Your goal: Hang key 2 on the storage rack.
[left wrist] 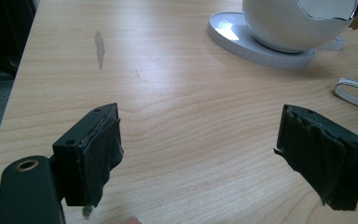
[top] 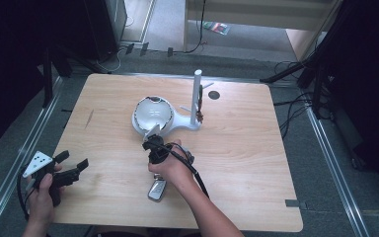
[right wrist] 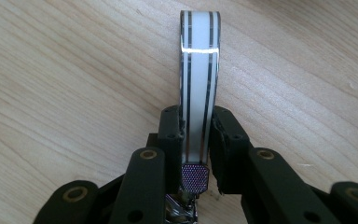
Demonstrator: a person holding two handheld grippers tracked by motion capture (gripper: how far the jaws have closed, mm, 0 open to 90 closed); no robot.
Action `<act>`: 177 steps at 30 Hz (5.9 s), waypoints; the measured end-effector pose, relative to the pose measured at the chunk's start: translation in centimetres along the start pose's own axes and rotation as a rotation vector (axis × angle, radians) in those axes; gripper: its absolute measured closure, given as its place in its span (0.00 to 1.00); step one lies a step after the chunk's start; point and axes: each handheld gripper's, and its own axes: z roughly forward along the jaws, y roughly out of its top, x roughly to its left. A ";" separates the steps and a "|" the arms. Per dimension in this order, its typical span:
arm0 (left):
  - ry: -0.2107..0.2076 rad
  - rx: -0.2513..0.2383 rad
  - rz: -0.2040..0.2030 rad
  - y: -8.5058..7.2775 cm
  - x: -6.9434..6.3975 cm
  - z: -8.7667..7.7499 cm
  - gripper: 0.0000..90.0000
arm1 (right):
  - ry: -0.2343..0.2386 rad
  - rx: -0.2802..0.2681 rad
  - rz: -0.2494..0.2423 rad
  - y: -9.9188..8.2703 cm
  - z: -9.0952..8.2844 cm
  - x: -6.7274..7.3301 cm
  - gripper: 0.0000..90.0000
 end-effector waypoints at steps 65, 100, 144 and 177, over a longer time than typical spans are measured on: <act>-0.003 0.003 0.011 0.0 -0.1 0.0 0.16 | 0.251 -0.518 -0.019 -4.2 -9.5 -5.4 0.86; -0.003 0.004 0.013 0.0 -0.1 0.0 0.16 | 0.218 -0.739 0.085 -6.0 -11.3 -10.4 0.86; -0.003 0.007 0.013 0.0 -0.1 0.0 0.16 | 0.362 -0.757 0.205 -4.8 -8.4 -17.0 0.86; -0.002 0.003 0.014 0.0 -0.1 0.0 0.16 | 0.387 -0.758 0.280 -4.3 -7.3 -18.2 0.83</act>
